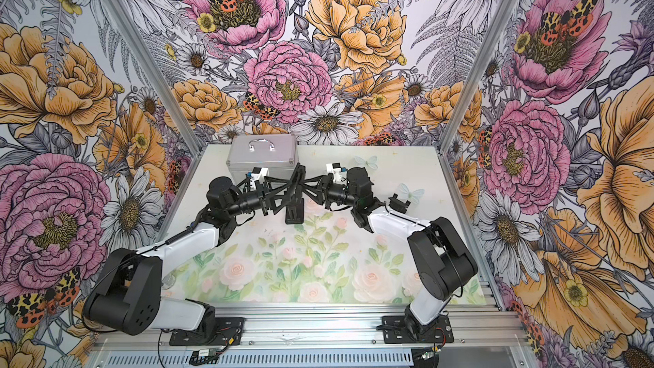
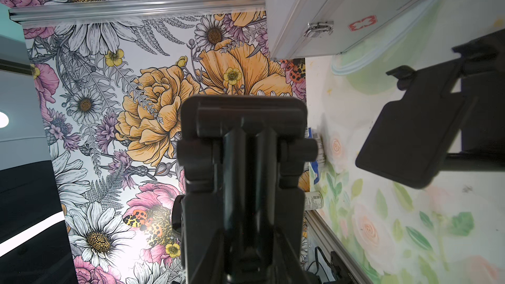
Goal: Open the phone stand
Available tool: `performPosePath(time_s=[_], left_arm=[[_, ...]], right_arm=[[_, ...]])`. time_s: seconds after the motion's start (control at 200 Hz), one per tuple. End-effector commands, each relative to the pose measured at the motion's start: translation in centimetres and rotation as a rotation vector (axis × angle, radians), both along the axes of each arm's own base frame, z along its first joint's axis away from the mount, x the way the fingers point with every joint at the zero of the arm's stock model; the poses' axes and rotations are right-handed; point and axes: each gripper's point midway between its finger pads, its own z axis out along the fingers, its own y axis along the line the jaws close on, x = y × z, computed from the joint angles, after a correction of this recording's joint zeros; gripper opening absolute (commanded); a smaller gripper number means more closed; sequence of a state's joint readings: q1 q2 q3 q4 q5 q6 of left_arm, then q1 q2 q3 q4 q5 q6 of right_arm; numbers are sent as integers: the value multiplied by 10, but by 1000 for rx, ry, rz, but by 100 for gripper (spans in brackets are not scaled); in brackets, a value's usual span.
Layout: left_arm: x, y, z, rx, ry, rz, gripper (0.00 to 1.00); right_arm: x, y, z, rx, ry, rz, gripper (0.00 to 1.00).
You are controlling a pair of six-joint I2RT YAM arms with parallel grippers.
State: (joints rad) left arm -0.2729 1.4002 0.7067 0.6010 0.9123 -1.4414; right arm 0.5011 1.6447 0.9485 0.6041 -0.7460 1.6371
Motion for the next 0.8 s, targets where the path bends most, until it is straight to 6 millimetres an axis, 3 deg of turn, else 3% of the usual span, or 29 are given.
performPosePath(time_s=[0.0,0.38,0.75,0.795], left_arm=[[6,20,17,5,-96,54,55],[13,40,22,15,-102,91,55],[11,38,20,20,-93,90,55],[11,36,19,21,-92,87,55]], right_arm=[[5,-22,7,-2,-26,-42,0],[11,-50,13,-14,-31,-75,0],[11,-46,11,-22,-26,-43,0],[11,-45,12,-22,-31,-37,10]])
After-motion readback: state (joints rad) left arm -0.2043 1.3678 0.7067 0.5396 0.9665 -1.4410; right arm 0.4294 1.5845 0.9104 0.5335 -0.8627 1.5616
